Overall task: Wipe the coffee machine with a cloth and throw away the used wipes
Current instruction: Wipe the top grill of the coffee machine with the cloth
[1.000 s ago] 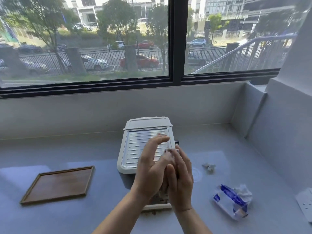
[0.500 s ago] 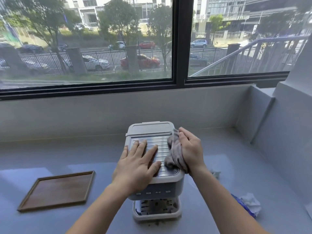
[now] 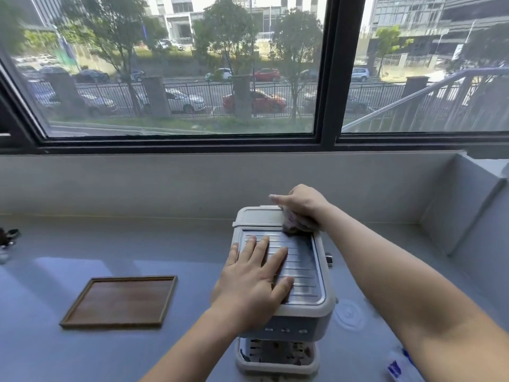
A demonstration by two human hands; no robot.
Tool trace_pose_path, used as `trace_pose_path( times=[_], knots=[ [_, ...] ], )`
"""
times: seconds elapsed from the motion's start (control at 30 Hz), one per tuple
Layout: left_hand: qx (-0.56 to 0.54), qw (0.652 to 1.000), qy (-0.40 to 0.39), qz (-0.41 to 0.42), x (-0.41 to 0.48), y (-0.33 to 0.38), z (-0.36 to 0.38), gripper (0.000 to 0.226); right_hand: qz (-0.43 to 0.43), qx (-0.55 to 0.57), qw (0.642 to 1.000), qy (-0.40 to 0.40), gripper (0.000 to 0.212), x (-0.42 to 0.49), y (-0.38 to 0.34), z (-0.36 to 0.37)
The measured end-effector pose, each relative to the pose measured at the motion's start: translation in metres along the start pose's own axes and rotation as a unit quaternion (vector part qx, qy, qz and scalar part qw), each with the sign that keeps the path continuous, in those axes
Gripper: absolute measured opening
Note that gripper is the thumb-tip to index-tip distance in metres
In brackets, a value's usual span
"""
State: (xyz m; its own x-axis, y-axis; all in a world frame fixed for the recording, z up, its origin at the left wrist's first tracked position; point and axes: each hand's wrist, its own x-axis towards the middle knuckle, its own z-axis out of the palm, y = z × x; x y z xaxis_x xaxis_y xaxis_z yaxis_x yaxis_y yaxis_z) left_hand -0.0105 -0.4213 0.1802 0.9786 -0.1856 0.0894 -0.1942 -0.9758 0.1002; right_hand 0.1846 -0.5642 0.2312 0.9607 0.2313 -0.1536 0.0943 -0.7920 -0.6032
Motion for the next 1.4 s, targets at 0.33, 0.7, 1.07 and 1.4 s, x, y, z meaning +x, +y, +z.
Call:
trace_pose_path(
  times=[0.33, 0.7, 1.07, 1.4],
  knots=[
    [-0.003, 0.998, 0.057, 0.030, -0.002, -0.002, -0.001, 0.061, -0.321, -0.247, 0.914, -0.029, 0.031, -0.004, -0.082, 0.071],
    [-0.029, 0.999, 0.023, -0.003, -0.001, -0.002, 0.000, 0.072, -0.095, -0.202, 0.971, 0.085, 0.038, 0.000, -0.001, 0.014],
    [-0.180, 0.974, 0.140, -0.016, -0.010, 0.002, -0.007, 0.085, -0.268, -0.159, 0.947, 0.080, 0.038, -0.134, 0.034, 0.036],
    [-0.208, 0.961, 0.177, -0.040, -0.011, -0.003, -0.005, 0.034, -0.279, -0.121, 0.940, 0.153, 0.037, -0.202, 0.043, 0.067]
  ],
)
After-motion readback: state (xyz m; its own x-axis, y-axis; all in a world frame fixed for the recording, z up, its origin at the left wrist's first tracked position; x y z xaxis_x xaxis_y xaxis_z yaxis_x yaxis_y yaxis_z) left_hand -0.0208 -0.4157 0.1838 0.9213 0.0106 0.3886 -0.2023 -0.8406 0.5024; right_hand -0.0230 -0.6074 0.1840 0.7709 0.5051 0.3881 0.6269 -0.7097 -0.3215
